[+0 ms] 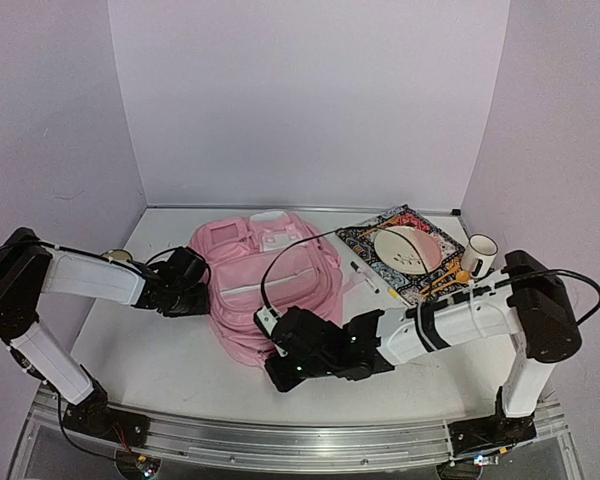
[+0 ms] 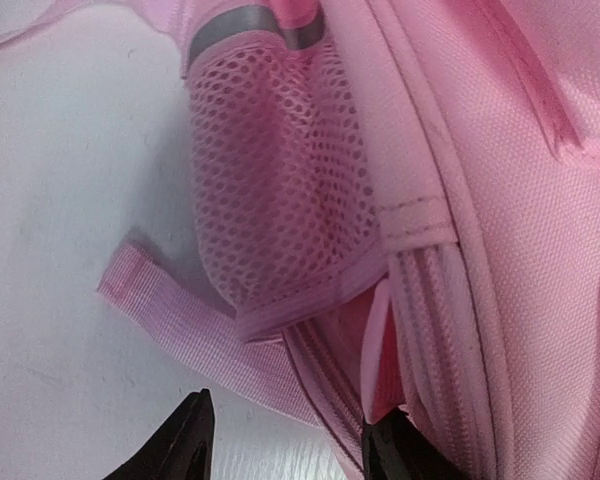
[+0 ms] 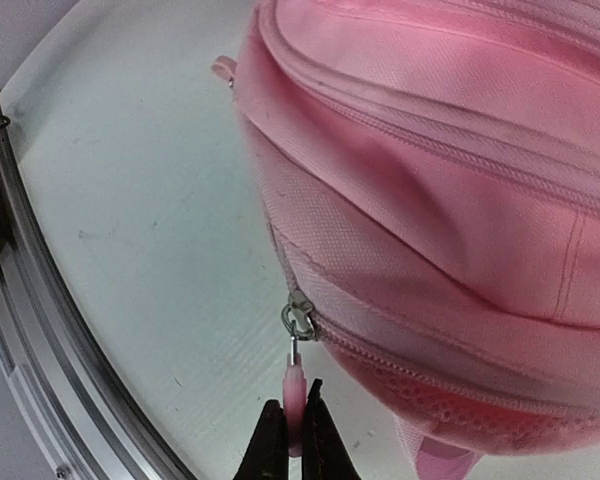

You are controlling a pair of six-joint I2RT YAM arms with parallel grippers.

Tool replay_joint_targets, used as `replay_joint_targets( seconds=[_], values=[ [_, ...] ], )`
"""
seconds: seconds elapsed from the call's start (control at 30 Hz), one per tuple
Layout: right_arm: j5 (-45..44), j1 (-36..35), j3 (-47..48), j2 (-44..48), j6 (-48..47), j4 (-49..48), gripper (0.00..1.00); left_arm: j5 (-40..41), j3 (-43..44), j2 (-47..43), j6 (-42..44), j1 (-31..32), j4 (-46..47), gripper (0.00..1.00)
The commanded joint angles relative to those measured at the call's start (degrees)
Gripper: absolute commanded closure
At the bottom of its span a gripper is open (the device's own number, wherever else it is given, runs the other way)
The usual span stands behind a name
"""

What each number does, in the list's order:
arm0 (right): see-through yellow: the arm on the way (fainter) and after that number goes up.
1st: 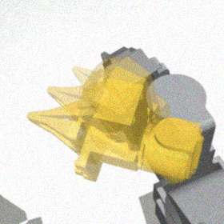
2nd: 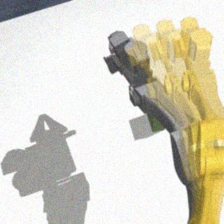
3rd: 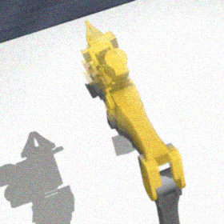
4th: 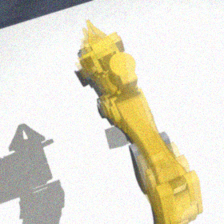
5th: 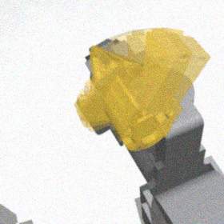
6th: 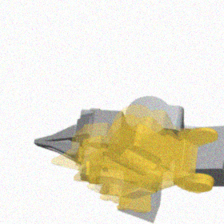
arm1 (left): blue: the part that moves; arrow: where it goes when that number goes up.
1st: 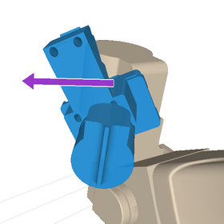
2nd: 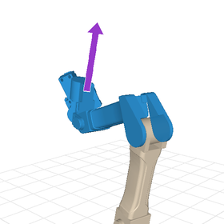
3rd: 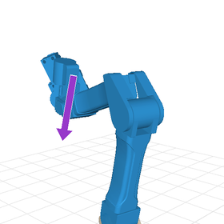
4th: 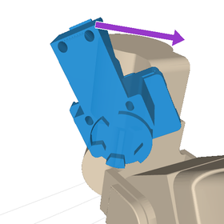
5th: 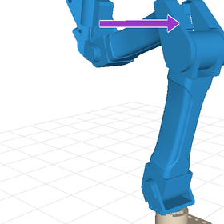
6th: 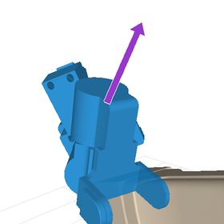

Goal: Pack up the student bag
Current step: Adjust the student bag at the center of the board, then hold the largest pocket of the student bag.

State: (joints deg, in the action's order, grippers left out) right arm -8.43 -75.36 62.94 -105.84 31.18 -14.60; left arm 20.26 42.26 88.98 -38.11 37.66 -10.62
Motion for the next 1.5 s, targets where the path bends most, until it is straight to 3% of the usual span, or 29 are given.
replay_joint_targets(
  seconds=[0.0, 0.33, 0.53, 0.8, 1.2, 1.33, 1.47],
  values=[
    [-0.5, -0.8, 8.1, -4.2, -1.4, 0.5, 1.00, -1.0, 5.8, 0.1, 4.1, -1.1, 2.2, 0.47],
    [-2.2, -0.3, 18.4, -12.4, 0.3, 0.5, 1.00, -5.8, -0.4, -17.6, -4.8, -1.2, -3.4, 0.24],
    [-2.2, -0.3, 19.5, -13.2, 0.7, 0.5, 1.00, -15.8, -8.8, -28.1, -15.9, -1.1, -3.3, 0.23],
    [-1.5, -0.3, 19.8, -13.9, 1.1, -0.6, 1.00, -26.8, -16.3, -32.6, -22.9, -0.7, 3.0, 0.28],
    [-1.1, -0.3, 20.0, -14.1, 1.0, -1.1, 1.00, -26.6, -18.8, -24.7, -28.5, 4.5, 17.6, 0.37],
    [-1.7, -0.3, 19.1, -13.3, 0.9, -1.1, 1.00, -25.7, -18.5, -22.0, -28.6, 5.8, 18.7, 0.47],
    [-2.4, -0.3, 17.7, -11.9, 0.7, -1.1, 1.00, -24.9, -19.4, -20.9, -28.6, 6.6, 19.0, 0.66]
  ],
)
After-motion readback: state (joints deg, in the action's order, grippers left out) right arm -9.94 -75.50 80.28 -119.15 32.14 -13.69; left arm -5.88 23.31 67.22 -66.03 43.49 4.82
